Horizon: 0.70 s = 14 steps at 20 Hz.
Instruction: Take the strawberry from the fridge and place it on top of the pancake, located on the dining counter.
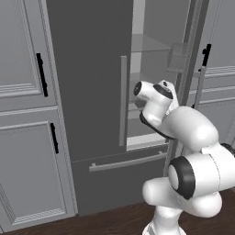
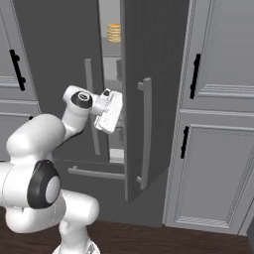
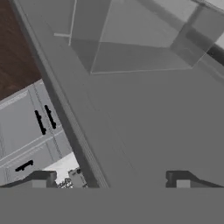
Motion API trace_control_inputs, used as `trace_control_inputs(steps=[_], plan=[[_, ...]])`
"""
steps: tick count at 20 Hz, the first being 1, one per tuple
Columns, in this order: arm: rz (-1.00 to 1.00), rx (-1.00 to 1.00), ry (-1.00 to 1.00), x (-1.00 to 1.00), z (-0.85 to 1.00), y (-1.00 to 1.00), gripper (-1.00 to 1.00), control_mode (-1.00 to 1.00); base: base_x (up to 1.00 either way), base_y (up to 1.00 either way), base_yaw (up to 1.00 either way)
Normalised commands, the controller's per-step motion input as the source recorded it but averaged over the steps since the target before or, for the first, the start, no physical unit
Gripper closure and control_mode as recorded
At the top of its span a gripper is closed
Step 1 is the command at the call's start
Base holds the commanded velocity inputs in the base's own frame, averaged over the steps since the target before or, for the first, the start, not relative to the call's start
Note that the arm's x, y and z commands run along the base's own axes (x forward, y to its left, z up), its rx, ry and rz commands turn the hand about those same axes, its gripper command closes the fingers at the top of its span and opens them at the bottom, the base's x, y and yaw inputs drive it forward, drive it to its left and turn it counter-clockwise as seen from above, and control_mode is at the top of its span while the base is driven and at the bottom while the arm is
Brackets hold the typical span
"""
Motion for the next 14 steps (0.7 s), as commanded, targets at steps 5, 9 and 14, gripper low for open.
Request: trace_control_inputs(steps=[5, 9, 14], plan=[[-0.18, 0.0, 0.19, -0.4, 0.0, -0.95, -1.0, -1.0, 0.0, 0.0, 0.0], [-0.19, 0.0, 0.17, -0.58, 0.0, -1.0, -1.0, -1.0, 0.0, 0.0, 0.0], [-0.09, 0.0, 0.16, -0.22, 0.0, -0.85, -1.0, -1.0, 0.0, 0.0, 0.0]])
